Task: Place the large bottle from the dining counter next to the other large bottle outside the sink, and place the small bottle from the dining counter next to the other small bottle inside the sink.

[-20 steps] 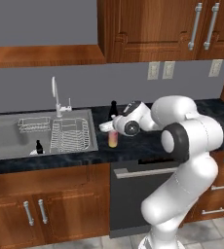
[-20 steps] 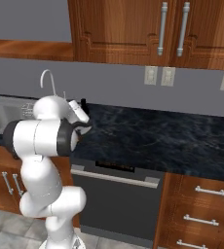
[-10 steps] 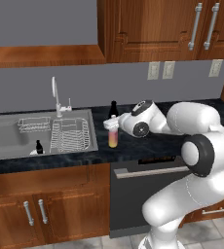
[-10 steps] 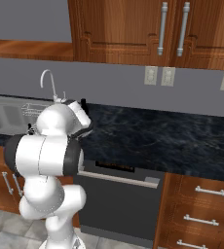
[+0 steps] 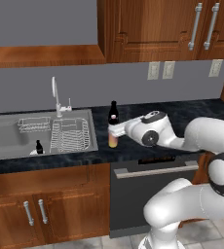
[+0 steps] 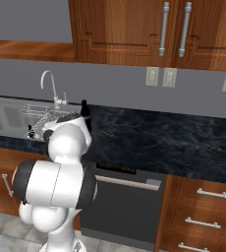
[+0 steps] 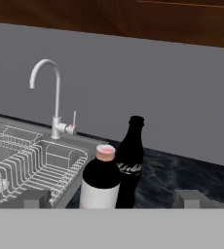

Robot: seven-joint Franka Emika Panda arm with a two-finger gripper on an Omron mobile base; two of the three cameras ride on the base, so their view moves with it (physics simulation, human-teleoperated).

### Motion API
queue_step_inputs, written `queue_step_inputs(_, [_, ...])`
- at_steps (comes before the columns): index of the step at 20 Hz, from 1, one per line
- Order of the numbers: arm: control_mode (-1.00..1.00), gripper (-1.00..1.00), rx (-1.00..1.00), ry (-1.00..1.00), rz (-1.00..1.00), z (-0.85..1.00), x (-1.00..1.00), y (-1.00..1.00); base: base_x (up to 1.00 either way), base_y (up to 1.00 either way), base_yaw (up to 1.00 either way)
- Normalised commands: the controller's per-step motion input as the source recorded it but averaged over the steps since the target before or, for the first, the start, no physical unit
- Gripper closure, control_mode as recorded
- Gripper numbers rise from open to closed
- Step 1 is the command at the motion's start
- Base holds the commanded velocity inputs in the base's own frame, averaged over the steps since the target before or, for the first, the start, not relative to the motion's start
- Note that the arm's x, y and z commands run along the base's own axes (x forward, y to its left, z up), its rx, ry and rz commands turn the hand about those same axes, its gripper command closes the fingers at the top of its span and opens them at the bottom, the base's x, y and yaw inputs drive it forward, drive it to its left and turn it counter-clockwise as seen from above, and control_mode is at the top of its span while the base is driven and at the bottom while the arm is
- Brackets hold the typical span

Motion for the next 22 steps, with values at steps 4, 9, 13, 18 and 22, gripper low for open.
queue_step_inputs(4, [-1.00,-1.00,0.00,0.00,0.00,0.31,-0.46,-0.09,0.00,0.00,0.00])
queue_step_inputs(9, [-1.00,-1.00,0.00,0.01,-0.01,0.28,-0.26,-0.07,0.00,0.00,0.00])
queue_step_inputs(13, [-1.00,-1.00,-0.06,0.07,0.00,0.37,-0.15,-0.09,0.00,0.00,0.00])
queue_step_inputs(18, [-1.00,-1.00,-0.03,0.17,0.00,0.35,-0.01,-0.03,0.00,0.00,0.00])
queue_step_inputs(22, [-1.00,-1.00,0.00,0.28,0.00,0.29,0.00,-0.01,0.00,0.00,0.00])
